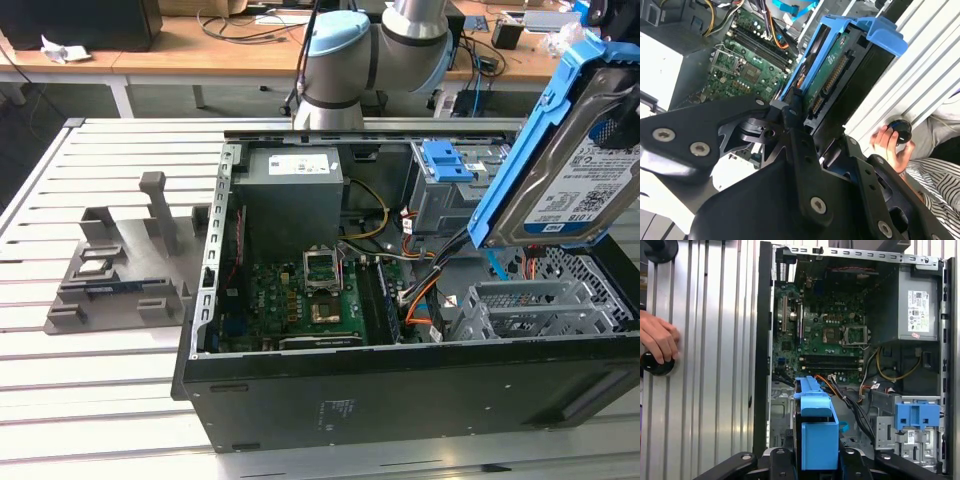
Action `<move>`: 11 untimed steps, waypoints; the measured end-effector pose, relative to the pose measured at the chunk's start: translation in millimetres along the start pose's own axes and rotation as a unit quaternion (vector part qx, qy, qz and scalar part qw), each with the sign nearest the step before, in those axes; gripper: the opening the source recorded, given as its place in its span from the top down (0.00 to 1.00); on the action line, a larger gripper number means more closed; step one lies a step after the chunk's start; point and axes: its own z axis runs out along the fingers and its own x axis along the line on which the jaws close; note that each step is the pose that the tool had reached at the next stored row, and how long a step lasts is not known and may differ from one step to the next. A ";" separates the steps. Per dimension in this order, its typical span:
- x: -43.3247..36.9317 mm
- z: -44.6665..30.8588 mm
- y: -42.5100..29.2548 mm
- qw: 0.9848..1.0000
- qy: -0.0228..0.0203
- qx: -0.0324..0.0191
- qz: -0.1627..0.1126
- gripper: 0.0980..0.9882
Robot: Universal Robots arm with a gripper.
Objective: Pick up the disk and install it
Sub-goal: 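Pick up the disk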
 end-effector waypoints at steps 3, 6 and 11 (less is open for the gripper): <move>-0.7 7.1 -9.7 1.000 0.000 -0.001 0.000 0.70; -0.9 12.8 -16.1 1.000 0.001 -0.001 0.000 0.70; -0.3 22.5 -25.6 1.000 0.001 -0.002 0.000 0.70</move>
